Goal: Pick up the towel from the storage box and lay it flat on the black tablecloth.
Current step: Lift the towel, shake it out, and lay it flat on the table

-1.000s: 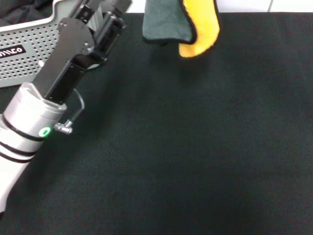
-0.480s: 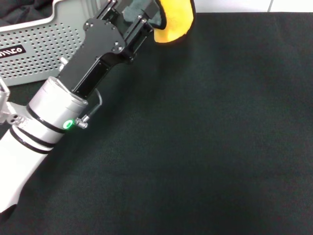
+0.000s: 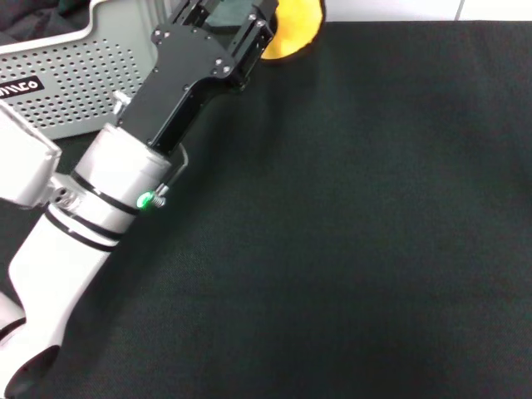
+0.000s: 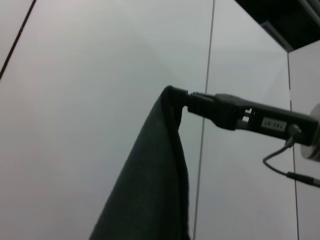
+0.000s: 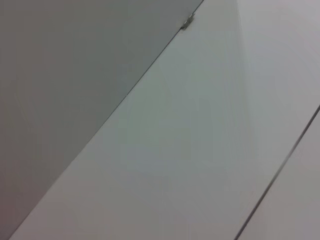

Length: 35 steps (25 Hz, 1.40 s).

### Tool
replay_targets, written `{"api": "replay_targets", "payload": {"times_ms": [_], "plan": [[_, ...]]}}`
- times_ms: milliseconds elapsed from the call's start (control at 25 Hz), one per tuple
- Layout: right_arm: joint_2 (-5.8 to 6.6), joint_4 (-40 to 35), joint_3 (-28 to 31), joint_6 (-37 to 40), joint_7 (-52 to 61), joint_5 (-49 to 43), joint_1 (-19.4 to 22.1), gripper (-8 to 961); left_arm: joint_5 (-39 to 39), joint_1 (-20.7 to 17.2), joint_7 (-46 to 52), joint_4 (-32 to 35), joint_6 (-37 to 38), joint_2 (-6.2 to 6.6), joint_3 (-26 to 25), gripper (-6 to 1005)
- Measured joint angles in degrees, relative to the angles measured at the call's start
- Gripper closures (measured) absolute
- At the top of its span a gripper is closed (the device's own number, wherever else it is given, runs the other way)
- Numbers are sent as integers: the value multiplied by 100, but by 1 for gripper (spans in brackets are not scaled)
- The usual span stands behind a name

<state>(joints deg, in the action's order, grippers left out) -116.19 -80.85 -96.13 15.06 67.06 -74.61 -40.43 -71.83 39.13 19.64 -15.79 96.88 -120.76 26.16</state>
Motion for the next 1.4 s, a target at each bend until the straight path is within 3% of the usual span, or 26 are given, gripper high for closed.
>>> {"api": "replay_targets", "payload": {"times_ms": [240,520,840,1400], "plan": [[0,90,-157,-274,-4,45,-140,874,4,119,-40,-115,-209,0,-144,389],[0,205,-346,-518,-9,44,-308,872,8,121,-524,-374,-450,0,-807,384],[0,175,-537,-747,-56,5,-368,870,13,228,-610,-410,-888,0,-902,360],[0,-67,-488,-752,-70,-9,-228,867,215,63,-605,-400,-1151,0,-917,348]]}}
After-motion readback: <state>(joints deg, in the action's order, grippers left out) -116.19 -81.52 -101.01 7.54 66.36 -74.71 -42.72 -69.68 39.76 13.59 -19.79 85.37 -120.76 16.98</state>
